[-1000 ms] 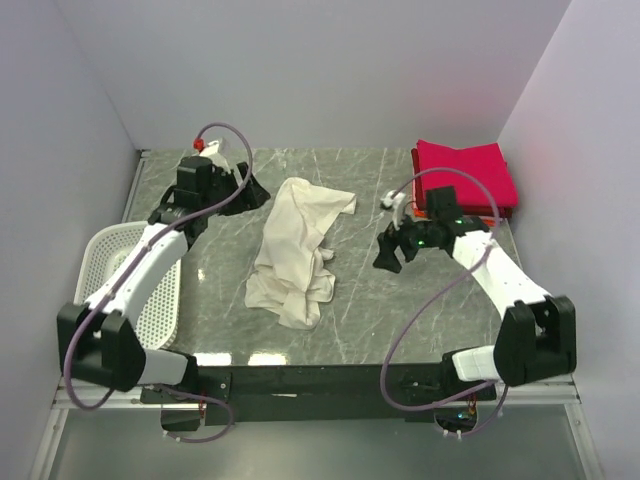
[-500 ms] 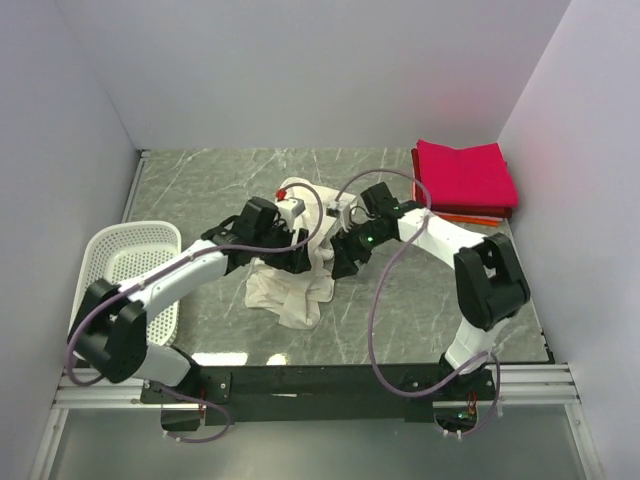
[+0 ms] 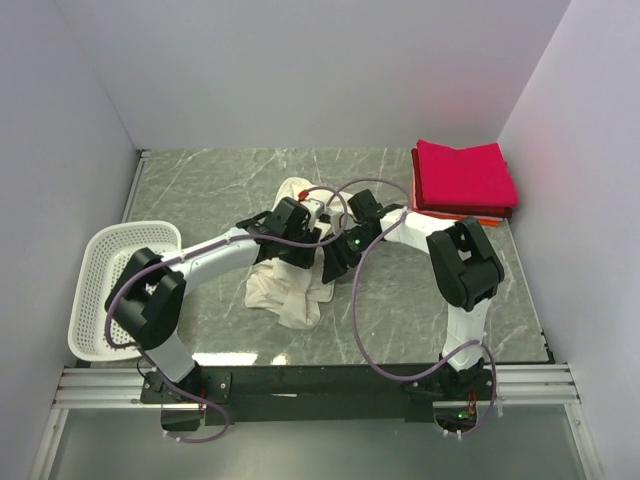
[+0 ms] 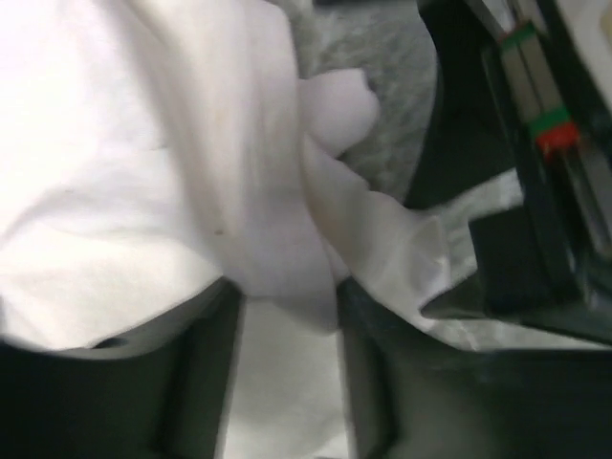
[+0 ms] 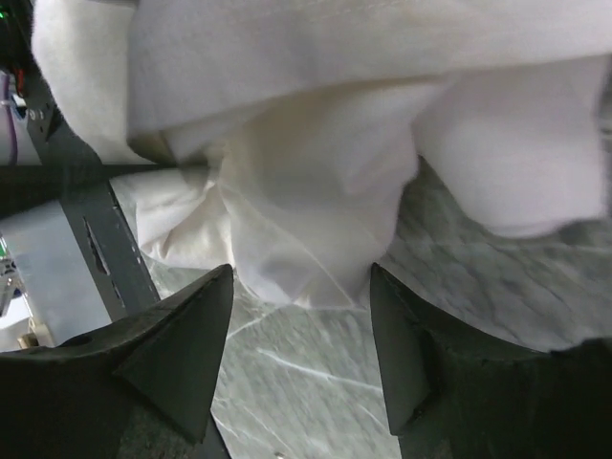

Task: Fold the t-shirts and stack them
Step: Flatten the tshirt out

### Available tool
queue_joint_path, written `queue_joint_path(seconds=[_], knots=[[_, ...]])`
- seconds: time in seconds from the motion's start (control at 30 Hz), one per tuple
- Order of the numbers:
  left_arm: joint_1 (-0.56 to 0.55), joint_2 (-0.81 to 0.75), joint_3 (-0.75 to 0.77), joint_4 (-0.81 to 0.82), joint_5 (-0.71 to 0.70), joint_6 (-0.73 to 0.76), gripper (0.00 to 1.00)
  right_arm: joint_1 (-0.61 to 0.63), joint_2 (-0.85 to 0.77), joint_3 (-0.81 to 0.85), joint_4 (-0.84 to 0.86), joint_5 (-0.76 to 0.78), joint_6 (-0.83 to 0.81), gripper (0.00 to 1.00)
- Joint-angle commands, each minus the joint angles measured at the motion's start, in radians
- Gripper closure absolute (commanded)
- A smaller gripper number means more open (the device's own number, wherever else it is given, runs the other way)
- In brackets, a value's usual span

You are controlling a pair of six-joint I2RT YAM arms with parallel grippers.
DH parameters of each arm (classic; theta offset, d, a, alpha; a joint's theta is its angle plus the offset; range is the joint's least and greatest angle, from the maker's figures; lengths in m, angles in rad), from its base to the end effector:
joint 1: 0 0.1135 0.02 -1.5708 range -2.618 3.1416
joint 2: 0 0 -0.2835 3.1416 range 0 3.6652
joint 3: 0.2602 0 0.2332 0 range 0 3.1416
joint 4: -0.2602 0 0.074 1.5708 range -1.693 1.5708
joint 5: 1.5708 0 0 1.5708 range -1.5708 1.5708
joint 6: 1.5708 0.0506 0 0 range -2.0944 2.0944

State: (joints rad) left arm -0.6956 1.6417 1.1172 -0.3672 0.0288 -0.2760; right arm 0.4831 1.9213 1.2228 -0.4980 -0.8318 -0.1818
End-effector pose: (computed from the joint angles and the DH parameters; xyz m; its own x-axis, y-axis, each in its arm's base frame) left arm 0.2627 -0.2212 0.2384 -0.7531 0.2739 -0.5982 0.4669 0.8630 -0.1927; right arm 0.3085 0.2041 0.1802 -0.7108 -0.5104 -0.4840 -0.6921 0.3850 0.6105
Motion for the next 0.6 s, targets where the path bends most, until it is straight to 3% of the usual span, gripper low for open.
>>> queue_joint_path(seconds=[0.0,0.07,0.2,0.23,0.27,0.3,0.37,0.57], knots=[[-0.002,0.013,0.053,-0.022,-0.084,-0.011,0.57,0.038,0.025,0.03,0.03,0.011,0.041,0.35],[-0.002,0.01,0.052,-0.021,-0.093,-0.017,0.62,0.055,0.036,0.043,0.03,0.043,0.057,0.38],[-0.001,0.0,0.044,-0.022,-0.116,-0.031,0.95,0.058,0.041,0.063,0.012,0.088,0.071,0.53],[-0.001,-0.016,0.041,-0.019,-0.121,-0.035,0.99,0.058,0.035,0.066,0.012,0.103,0.073,0.63],[0.007,-0.029,0.035,-0.015,-0.127,-0.046,0.99,0.052,0.024,0.067,0.012,0.14,0.079,0.7],[0.014,-0.046,0.023,-0.012,-0.135,-0.049,0.99,0.051,0.004,0.069,0.009,0.157,0.081,0.87],[0.054,-0.118,0.012,-0.01,-0.129,-0.069,1.0,0.031,-0.019,0.072,0.009,0.195,0.081,1.0],[0.263,-0.393,0.006,-0.048,-0.037,-0.086,1.0,-0.053,-0.137,0.176,-0.092,0.384,-0.022,1.0]])
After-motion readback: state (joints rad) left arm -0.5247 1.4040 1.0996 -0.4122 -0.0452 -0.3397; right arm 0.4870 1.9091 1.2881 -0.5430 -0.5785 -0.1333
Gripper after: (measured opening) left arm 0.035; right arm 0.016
